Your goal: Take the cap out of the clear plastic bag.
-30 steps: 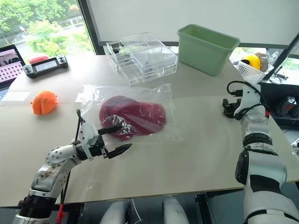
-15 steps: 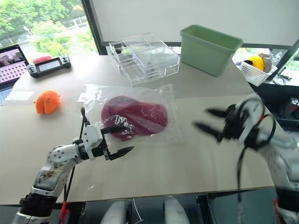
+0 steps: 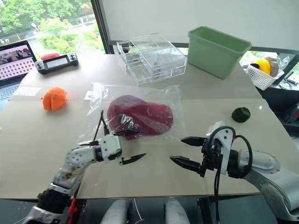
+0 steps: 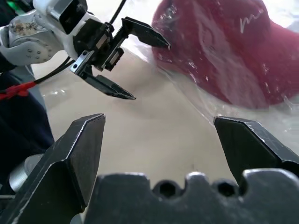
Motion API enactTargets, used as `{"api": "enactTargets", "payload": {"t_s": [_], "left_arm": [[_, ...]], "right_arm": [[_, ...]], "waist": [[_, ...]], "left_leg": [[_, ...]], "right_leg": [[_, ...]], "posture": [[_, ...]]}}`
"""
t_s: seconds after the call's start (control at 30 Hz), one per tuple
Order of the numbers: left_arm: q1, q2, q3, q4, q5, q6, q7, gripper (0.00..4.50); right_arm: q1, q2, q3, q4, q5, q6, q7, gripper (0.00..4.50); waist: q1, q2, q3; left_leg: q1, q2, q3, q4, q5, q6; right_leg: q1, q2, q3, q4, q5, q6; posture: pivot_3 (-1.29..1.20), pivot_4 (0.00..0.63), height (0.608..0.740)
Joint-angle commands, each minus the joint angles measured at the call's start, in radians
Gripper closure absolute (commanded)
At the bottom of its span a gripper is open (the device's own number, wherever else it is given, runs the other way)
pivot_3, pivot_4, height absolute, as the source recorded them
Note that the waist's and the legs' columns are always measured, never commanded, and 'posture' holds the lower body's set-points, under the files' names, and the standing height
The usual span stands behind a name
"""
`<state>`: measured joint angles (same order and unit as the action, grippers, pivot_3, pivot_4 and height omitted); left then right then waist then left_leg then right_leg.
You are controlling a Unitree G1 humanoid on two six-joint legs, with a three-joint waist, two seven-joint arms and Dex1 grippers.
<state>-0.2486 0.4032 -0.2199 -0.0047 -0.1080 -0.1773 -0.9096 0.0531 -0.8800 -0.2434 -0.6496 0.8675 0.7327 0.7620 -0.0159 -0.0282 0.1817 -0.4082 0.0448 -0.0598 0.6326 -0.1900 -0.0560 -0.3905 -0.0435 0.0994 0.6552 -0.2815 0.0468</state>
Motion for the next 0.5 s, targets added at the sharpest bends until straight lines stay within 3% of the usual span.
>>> {"api": "enactTargets", "payload": {"t_s": [0.03,0.23,0.5], "left_arm": [[-0.068,-0.073,-0.042,0.103,0.058,-0.084,0.058,0.00],[-0.157,-0.164,-0.124,0.287,0.226,-0.140,0.185,0.00],[-0.216,-0.214,-0.179,0.368,0.322,-0.145,0.264,0.00]], "right_arm": [[0.040,-0.017,-0.116,-0.076,0.051,0.024,-0.029,0.03],[0.108,-0.011,-0.207,-0.144,0.109,0.052,-0.082,0.03],[0.120,-0.015,-0.225,-0.163,0.145,0.052,-0.131,0.03]], "waist": [[0.003,0.000,0.000],[-0.002,-0.001,-0.001],[0.003,-0.001,-0.001]], "left_leg": [[0.000,0.000,0.000,0.000,0.000,0.000],[0.002,0.000,0.000,0.001,0.000,0.000],[0.002,-0.001,-0.001,0.001,0.000,0.000]], "right_leg": [[0.000,0.000,0.000,0.000,0.000,0.000],[0.002,0.000,0.000,0.000,-0.002,0.005],[0.003,0.000,0.000,0.000,-0.002,0.005]], "posture": [[0.00,0.150,0.735],[0.00,0.150,0.735],[0.00,0.150,0.735]]}}
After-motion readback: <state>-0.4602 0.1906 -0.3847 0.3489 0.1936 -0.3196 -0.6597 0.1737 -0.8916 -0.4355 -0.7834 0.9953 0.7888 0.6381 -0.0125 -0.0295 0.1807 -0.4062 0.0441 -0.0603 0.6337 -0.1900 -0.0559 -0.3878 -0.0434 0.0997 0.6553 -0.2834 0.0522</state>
